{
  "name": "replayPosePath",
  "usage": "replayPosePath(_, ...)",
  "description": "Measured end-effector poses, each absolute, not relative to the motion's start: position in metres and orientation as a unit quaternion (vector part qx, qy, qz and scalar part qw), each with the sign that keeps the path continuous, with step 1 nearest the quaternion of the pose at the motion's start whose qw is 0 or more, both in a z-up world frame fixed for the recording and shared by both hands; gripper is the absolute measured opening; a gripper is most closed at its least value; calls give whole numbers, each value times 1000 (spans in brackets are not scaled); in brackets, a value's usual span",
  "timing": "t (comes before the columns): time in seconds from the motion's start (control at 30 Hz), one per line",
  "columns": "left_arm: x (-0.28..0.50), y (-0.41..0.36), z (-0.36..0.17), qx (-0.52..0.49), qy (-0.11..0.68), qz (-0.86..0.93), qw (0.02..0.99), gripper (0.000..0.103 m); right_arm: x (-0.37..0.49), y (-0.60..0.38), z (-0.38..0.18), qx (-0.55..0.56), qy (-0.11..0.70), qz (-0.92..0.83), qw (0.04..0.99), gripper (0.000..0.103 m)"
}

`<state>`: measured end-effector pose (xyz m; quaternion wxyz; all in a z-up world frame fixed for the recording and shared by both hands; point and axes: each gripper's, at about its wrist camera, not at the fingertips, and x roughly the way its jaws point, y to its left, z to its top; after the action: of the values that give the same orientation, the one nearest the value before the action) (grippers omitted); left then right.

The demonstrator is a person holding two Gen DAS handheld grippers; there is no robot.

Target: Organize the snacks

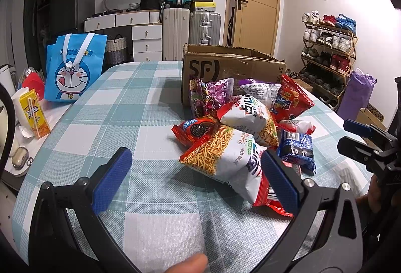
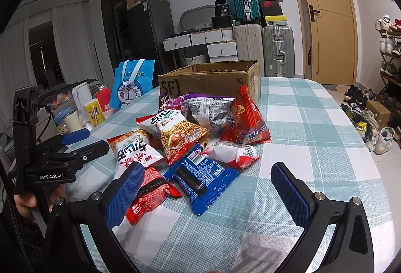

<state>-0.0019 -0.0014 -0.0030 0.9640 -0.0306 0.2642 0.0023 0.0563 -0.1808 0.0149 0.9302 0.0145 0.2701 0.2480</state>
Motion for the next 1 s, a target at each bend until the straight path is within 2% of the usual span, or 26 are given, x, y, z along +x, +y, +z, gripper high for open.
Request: replayPosePath(1.0, 0, 3, -2, -31, 267, 6, 963, 103, 57, -183, 14, 11, 274, 246, 930, 103)
